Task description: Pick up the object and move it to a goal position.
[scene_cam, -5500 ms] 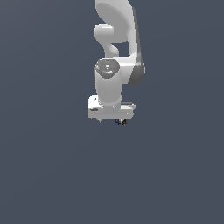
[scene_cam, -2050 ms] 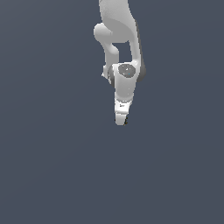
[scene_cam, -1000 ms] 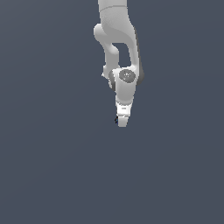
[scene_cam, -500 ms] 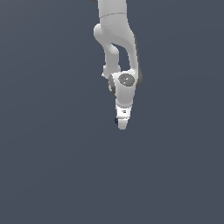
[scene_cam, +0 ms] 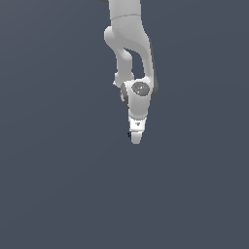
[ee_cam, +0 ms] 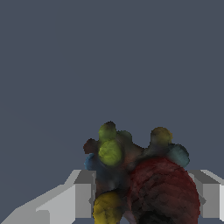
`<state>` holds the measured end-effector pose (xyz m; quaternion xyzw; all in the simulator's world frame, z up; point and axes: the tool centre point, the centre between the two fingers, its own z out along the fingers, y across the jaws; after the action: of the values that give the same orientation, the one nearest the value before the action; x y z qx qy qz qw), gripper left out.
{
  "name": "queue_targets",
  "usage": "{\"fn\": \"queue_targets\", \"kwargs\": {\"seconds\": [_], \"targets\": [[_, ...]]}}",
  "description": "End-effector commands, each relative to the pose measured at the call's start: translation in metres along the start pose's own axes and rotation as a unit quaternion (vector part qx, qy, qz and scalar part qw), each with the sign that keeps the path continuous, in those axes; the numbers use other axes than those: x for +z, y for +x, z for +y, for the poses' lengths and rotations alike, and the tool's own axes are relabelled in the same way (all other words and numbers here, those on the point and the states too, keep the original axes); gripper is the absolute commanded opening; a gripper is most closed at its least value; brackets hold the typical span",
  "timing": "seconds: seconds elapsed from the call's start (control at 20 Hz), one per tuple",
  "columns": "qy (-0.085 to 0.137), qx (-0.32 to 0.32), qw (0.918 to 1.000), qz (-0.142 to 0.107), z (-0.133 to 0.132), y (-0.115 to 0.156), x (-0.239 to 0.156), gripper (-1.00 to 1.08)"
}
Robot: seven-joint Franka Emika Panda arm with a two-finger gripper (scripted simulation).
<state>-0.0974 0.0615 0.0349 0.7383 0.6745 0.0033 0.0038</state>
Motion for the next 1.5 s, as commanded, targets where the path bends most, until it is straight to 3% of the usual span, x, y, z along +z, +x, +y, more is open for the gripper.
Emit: {"fn": "queue_targets", "kwargs": {"seconds": [0.0, 0.6, 1.45], "targets": [[0.000, 0.000, 1.0000, 0.000, 0.000, 0.000, -0.001, -1.00], [0.001, -0.001, 1.0000, 0.001, 0.016, -0.001, -0.050, -1.00], [0.004, -0.002, 1.0000, 0.003, 0.069, -0.004, -0.208, -1.00]]}}
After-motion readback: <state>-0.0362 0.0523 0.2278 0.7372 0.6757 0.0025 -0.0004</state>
